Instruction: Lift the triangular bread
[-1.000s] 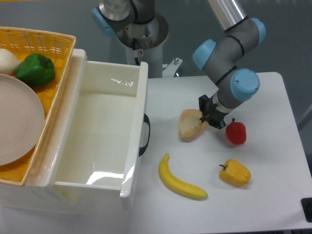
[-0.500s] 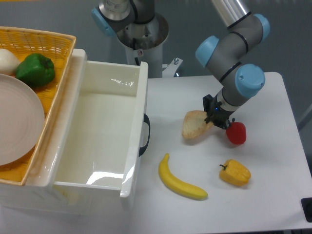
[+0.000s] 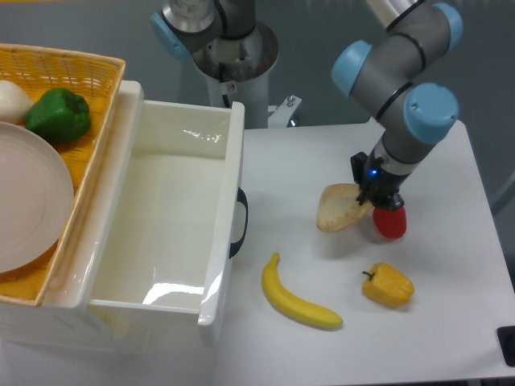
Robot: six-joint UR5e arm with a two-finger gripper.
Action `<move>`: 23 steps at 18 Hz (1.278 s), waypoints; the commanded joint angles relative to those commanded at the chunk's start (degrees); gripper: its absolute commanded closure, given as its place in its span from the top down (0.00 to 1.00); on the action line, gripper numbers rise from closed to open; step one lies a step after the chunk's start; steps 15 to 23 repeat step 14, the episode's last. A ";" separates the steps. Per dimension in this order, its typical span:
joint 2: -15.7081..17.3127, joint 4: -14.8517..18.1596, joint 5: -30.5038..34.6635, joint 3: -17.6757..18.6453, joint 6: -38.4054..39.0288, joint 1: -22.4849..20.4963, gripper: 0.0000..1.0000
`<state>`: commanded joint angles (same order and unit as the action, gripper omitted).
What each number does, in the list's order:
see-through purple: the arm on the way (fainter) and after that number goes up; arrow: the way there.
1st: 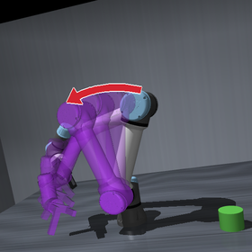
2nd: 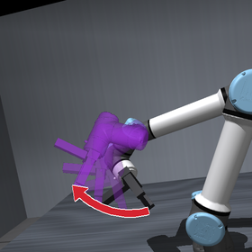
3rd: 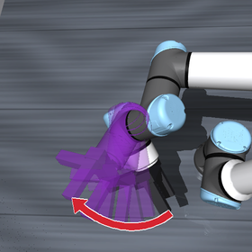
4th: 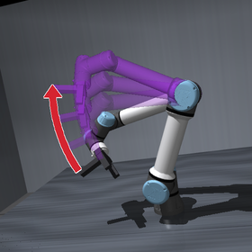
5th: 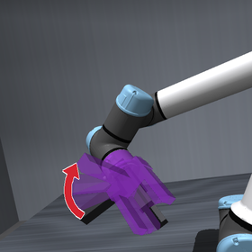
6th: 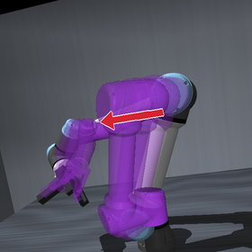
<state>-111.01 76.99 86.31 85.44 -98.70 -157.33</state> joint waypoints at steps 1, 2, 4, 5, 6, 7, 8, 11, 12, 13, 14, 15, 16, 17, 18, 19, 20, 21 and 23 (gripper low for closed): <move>0.09 -0.09 0.26 -0.62 -0.26 0.18 0.00; -0.09 -0.18 0.01 -1.93 -0.35 0.44 0.00; -0.61 0.00 0.00 -4.74 -0.53 1.06 0.00; -0.96 0.26 -0.08 -5.80 -0.53 1.15 0.00; -1.05 0.35 0.00 -6.42 -0.53 1.23 0.00; -1.05 0.35 0.00 -6.51 -0.53 1.23 0.00; -1.05 0.44 0.00 -6.60 -0.70 1.23 0.00; -1.58 2.72 -0.08 -8.00 -0.88 1.41 0.00; -1.49 2.72 -0.09 -8.09 -0.79 1.67 0.00; -1.49 2.81 0.00 -8.09 -0.88 1.67 0.00; -1.41 2.72 0.00 -8.01 -0.79 1.67 0.00; -1.41 2.72 0.00 -8.01 -0.79 1.67 0.00; -1.41 2.72 0.00 -8.01 -0.79 1.67 0.00; -1.41 2.72 0.00 -8.01 -0.79 1.67 0.00; -1.41 2.72 0.00 -8.01 -0.79 1.67 0.00; -1.41 2.72 0.00 -8.01 -0.79 1.67 0.00; -1.41 2.72 0.00 -8.01 -0.79 1.67 0.00; -1.41 2.72 0.00 -8.01 -0.79 1.67 0.00; -1.41 2.72 0.00 -8.01 -0.79 1.67 0.00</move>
